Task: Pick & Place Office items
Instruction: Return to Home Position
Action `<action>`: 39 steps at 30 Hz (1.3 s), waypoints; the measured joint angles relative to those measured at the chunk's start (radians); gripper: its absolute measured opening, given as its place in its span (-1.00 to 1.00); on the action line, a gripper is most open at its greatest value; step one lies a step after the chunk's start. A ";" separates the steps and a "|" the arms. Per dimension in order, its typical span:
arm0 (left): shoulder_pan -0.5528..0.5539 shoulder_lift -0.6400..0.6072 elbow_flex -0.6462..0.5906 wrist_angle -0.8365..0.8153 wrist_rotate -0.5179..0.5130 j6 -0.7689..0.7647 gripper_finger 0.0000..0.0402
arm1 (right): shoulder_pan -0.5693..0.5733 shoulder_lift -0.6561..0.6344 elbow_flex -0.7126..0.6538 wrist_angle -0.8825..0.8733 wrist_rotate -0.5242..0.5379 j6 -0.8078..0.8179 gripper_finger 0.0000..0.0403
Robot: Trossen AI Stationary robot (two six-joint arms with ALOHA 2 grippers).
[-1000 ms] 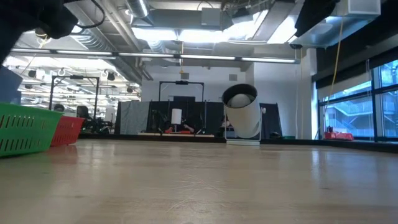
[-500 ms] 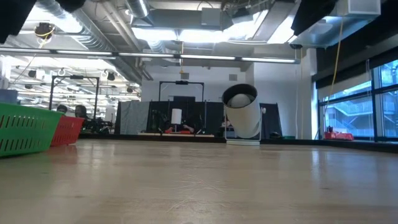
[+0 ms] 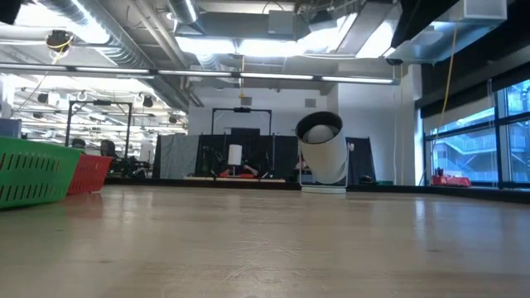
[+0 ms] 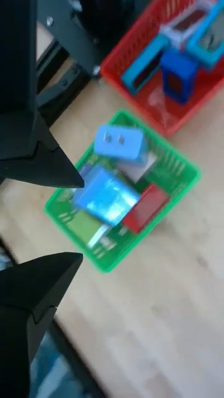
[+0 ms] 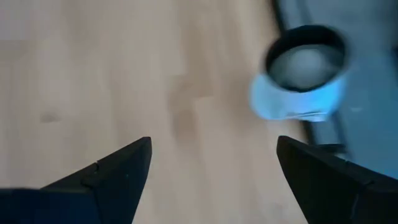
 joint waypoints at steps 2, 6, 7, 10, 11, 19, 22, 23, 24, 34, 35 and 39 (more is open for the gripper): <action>-0.001 0.000 0.000 0.020 0.032 0.028 -0.13 | 0.000 0.000 0.000 0.000 -0.069 0.031 0.72; -0.007 0.000 0.000 0.032 0.040 0.127 -0.11 | 0.000 -0.002 0.000 -0.007 -0.178 0.125 0.72; -0.007 0.000 0.000 0.029 0.042 0.176 -0.12 | 0.000 -0.005 0.000 -0.011 -0.203 0.141 0.72; -0.006 0.000 0.000 0.037 0.073 0.171 -0.13 | 0.000 -0.017 0.000 -0.016 -0.248 0.157 0.72; -0.006 0.000 0.000 0.036 0.086 0.158 -0.13 | 0.000 -0.023 0.000 -0.015 -0.256 0.157 0.72; -0.004 -0.054 0.000 0.043 -0.192 0.320 -0.12 | 0.000 -0.109 0.000 -0.012 -0.280 0.161 0.72; -0.005 -0.116 0.000 0.061 -0.307 0.378 -0.12 | 0.000 -0.163 0.000 0.002 -0.279 0.150 0.72; -0.009 -0.145 0.000 0.061 -0.343 0.396 -0.12 | 0.000 -0.186 0.000 0.011 -0.279 0.140 0.72; -0.013 -0.172 0.000 0.061 -0.376 0.414 -0.12 | 0.000 -0.210 0.000 0.024 -0.279 0.132 0.72; -0.066 -0.435 -0.059 0.257 -0.624 0.692 -0.12 | 0.000 -0.439 -0.187 0.315 -0.298 0.029 0.72; -0.066 -0.459 -0.078 0.297 -0.632 0.725 -0.12 | 0.000 -0.467 -0.227 0.339 -0.298 0.035 0.72; -0.065 -0.546 -0.174 0.465 -0.633 0.856 -0.13 | 0.000 -0.586 -0.389 0.447 -0.298 0.084 0.72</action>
